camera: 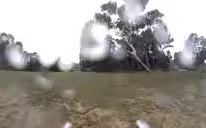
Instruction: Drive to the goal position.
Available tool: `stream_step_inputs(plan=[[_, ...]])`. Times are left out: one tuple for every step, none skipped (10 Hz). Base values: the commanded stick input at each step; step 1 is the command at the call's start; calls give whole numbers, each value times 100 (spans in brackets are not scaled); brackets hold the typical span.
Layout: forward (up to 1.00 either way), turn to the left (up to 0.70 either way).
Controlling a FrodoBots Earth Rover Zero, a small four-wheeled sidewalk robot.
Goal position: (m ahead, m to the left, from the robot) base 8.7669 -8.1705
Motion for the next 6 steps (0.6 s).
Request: stream_step_inputs(plan=[[100, 0], [100, 0], [100, 0], [100, 0], [100, 0], [100, 0]])
